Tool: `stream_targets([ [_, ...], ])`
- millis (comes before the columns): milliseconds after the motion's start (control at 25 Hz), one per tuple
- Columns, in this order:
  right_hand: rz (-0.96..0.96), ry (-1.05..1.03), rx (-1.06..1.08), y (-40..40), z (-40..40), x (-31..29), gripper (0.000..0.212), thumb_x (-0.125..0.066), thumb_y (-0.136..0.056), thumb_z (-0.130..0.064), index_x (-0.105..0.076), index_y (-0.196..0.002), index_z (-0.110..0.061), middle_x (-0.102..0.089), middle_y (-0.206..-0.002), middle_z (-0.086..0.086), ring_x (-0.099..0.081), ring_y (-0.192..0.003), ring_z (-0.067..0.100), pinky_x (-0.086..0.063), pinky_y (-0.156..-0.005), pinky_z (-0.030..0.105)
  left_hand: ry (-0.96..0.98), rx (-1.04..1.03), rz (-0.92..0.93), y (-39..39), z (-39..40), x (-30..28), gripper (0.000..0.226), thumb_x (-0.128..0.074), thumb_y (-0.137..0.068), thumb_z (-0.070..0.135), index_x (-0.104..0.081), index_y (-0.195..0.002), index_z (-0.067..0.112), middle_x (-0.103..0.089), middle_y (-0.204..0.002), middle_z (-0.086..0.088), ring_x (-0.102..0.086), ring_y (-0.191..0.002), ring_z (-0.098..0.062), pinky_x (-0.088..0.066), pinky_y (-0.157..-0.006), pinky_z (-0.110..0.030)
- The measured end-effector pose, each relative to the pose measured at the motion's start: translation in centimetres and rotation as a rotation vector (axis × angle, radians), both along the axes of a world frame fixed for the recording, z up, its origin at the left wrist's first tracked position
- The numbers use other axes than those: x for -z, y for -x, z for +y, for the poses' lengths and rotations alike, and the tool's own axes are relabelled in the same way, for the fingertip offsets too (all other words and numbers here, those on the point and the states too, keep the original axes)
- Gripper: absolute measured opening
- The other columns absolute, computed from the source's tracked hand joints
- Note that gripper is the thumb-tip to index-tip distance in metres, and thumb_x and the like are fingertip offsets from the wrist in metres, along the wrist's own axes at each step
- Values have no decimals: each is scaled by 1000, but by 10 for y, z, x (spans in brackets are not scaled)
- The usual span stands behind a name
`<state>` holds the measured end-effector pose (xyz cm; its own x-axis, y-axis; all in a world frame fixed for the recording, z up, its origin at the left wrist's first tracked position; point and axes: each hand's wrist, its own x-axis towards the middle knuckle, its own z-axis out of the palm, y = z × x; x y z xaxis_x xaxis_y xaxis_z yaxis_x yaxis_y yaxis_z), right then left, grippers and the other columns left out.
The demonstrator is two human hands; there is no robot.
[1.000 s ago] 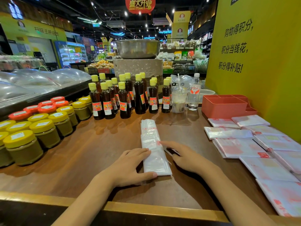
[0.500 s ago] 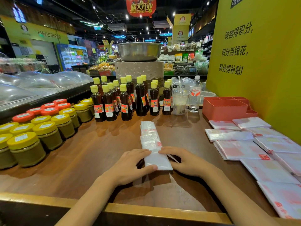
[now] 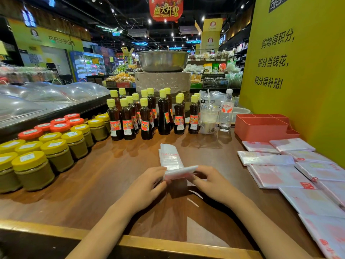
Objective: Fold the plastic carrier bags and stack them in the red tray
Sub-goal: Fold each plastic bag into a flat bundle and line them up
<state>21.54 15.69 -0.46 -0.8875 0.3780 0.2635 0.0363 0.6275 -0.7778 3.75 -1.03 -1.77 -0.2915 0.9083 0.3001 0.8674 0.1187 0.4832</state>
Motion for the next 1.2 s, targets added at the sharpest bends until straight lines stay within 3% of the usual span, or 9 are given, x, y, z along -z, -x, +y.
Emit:
stream_targets([
  [120,-2,57,-3,1,-1,2,20,-57,-101,-33,-70,-116,-36,-73,-104,-17,-67,-99,4,-55,-86,24,-3,95,-43,-6,-1,-3,26,-46,-104,27,-63,-119,40,-51,-117,43,-45,-116,13,-35,-102,-11],
  [200,21,101,31,2,-2,4,19,-58,-101,-37,-74,-103,-27,-73,-92,-6,-69,-86,10,-58,-79,28,9,147,-93,-7,0,-2,28,-42,-106,30,-69,-114,32,-59,-115,33,-52,-112,5,-39,-100,-16],
  [320,22,116,164,5,-2,7,25,-60,-98,-44,-75,-88,-26,-73,-85,-5,-67,-77,9,-54,-74,28,6,133,-192,-3,0,2,30,-41,-106,40,-69,-115,31,-65,-115,18,-59,-108,-6,-47,-97,-32],
  [440,-77,-1,306,11,3,15,22,-63,-94,-43,-74,-87,-26,-67,-93,-6,-63,-84,10,-51,-74,24,-73,17,-244,-3,3,3,26,-56,-100,38,-59,-125,35,-65,-115,21,-61,-103,2,-53,-90,-28],
  [680,-91,-15,348,15,-2,14,26,-65,-92,-38,-59,-115,-27,-61,-106,-12,-62,-90,7,-49,-73,19,-198,-101,-271,-10,12,2,47,-68,-93,26,-44,-127,47,-64,-104,19,-60,-95,1,-49,-76,-12],
  [880,-134,69,299,19,-3,17,51,-62,-92,-24,-51,-141,-25,-59,-117,-11,-60,-98,5,-46,-77,12,-59,-89,-88,-12,13,3,14,-52,-102,34,-48,-109,46,-51,-104,33,-49,-102,5,-37,-82,-4],
  [960,-155,83,253,18,-2,18,59,-61,-90,-23,-45,-146,-31,-58,-132,-10,-56,-110,2,-43,-84,14,-16,-77,-91,-9,13,5,15,-47,-104,37,-47,-114,47,-47,-108,37,-45,-104,9,-36,-83,-6],
  [1040,-155,115,194,17,-1,16,65,-59,-89,-19,-40,-149,-34,-57,-139,-12,-54,-120,1,-45,-89,16,-1,-78,-86,-5,14,8,18,-44,-104,38,-54,-119,40,-53,-112,29,-46,-108,8,-37,-85,-12],
  [1200,-165,151,177,16,1,14,61,-60,-85,-19,-45,-143,-32,-61,-133,-12,-58,-119,4,-54,-97,30,-53,-30,-95,-3,14,10,21,-43,-105,35,-61,-117,34,-55,-116,28,-46,-112,9,-37,-90,-9],
])
